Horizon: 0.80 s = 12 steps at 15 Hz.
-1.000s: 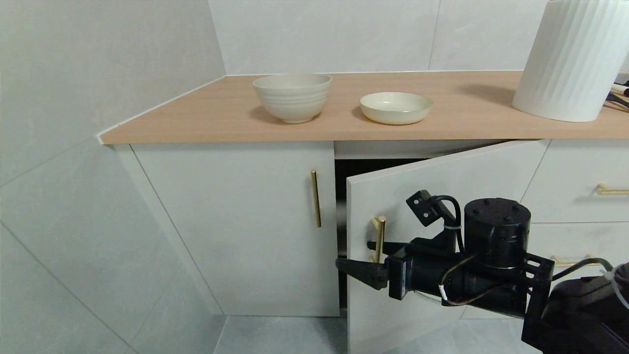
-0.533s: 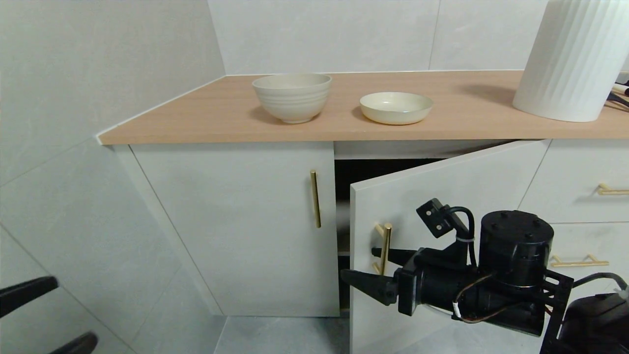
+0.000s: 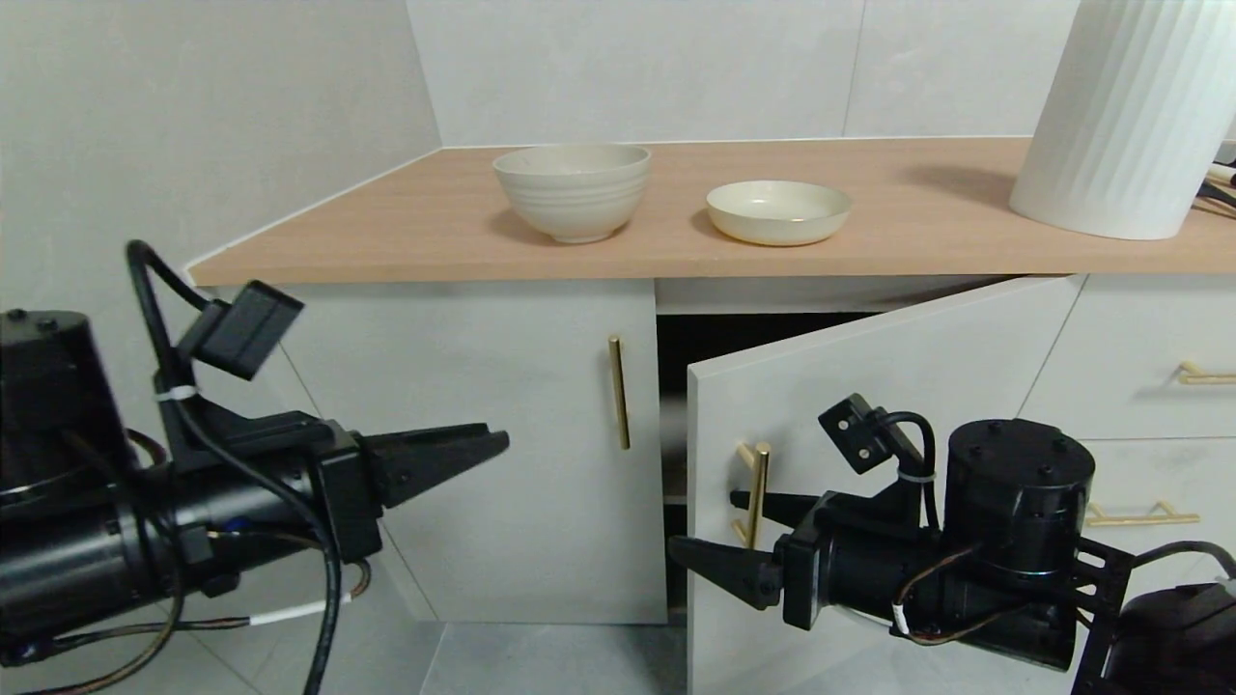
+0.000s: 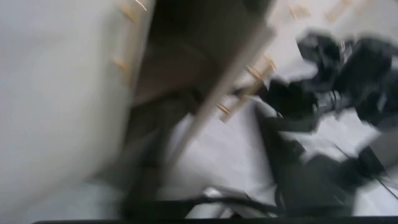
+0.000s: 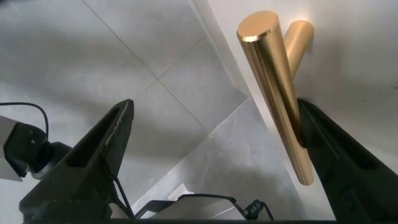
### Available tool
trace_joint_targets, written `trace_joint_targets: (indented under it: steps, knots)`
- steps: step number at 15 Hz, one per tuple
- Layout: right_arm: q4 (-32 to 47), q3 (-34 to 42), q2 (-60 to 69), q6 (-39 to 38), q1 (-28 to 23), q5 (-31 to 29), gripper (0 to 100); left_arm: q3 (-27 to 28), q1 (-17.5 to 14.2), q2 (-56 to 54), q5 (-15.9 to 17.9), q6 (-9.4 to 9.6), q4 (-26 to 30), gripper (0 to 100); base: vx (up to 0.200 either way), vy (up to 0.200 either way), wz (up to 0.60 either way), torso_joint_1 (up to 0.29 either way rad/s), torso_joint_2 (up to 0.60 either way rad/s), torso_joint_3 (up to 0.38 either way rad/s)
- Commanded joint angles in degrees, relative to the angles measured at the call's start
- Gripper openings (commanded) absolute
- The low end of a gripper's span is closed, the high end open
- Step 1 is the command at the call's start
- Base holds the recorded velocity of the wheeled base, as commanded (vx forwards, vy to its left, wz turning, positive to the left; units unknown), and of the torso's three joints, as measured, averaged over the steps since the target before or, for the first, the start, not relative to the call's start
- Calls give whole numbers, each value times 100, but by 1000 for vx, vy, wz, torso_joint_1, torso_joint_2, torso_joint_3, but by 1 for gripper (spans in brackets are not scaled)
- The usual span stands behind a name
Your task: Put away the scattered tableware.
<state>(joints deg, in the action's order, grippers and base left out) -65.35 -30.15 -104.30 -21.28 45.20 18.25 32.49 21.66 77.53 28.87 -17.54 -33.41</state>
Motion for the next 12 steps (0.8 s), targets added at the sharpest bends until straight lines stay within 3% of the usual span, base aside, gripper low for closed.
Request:
trace_joint_targets:
  steps: [1,4,8,9,12]
  knots:
    - [5,35,15,-7,-3,21,100,3,470,588,5,-4,-104,0,0,0,0,0,0,0]
    - [5,44,42,-7,-11,12,100,-14,708,1106,14,-4,-825,0,0,0,0,0,0,0]
    - [5,44,68,-7,-117,3,100,249,734,3453,-4,-30,-2969,0,0,0,0,0,0,0]
    - [5,53,103,-16,-135,3,100,522,734,3884,-13,-48,-3242,0,0,0,0,0,0,0]
    - [5,114,138,-25,-170,12,100,944,752,4112,5,-109,-3224,0,0,0,0,0,0,0]
